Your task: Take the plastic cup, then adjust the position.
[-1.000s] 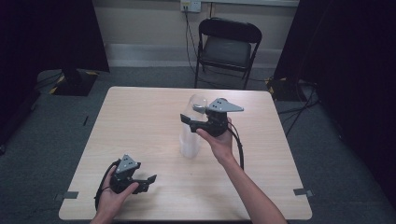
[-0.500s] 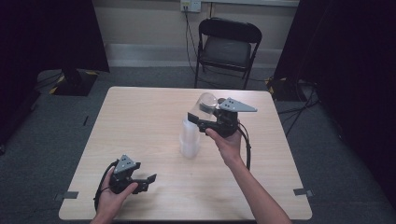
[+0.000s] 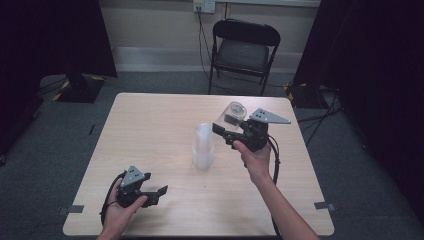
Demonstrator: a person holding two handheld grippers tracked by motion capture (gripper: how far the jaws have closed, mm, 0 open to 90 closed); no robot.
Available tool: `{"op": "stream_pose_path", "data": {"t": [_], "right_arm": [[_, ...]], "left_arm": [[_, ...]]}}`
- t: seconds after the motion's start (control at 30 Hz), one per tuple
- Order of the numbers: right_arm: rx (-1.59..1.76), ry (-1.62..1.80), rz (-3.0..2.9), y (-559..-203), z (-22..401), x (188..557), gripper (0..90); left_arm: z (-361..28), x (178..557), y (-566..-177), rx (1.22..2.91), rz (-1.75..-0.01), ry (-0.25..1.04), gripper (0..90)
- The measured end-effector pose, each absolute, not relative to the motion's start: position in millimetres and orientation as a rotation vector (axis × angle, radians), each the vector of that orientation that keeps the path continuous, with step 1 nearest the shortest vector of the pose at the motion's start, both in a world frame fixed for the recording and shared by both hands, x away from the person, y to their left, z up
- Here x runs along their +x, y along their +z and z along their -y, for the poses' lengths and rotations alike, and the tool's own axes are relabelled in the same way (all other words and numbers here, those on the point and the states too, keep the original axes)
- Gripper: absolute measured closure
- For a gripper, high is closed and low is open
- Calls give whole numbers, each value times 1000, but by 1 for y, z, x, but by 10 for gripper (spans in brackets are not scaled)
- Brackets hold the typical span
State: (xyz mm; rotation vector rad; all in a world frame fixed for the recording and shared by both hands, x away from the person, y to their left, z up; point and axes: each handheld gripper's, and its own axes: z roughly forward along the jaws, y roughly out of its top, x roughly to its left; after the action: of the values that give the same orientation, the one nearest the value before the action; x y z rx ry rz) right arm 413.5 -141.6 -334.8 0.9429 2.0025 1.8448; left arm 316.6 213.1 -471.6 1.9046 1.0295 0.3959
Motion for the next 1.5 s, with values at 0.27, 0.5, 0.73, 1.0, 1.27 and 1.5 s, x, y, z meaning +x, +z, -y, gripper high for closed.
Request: {"op": "stream_pose_path", "data": {"t": [0.27, 0.5, 0.73, 1.0, 1.27, 1.5], "right_arm": [[981, 1844, -2007, -341, 153, 406, 357], [1011, 1845, -2027, -353, 155, 397, 357], [1043, 1870, -2041, -363, 160, 392, 360], [1073, 1830, -2092, -377, 159, 384, 362], [1126, 1843, -2153, -396, 153, 376, 368], [1136, 1883, -2153, -397, 153, 370, 372]], "left_arm": [[-216, 317, -474, 1899, -1028, 406, 189], [-218, 316, -471, 1892, -1014, 426, 199], [-215, 315, -468, 1897, -983, 461, 199], [-210, 313, -464, 1870, -964, 439, 185], [-200, 308, -458, 1843, -904, 486, 187], [-194, 307, -453, 1759, -851, 519, 236]]}}
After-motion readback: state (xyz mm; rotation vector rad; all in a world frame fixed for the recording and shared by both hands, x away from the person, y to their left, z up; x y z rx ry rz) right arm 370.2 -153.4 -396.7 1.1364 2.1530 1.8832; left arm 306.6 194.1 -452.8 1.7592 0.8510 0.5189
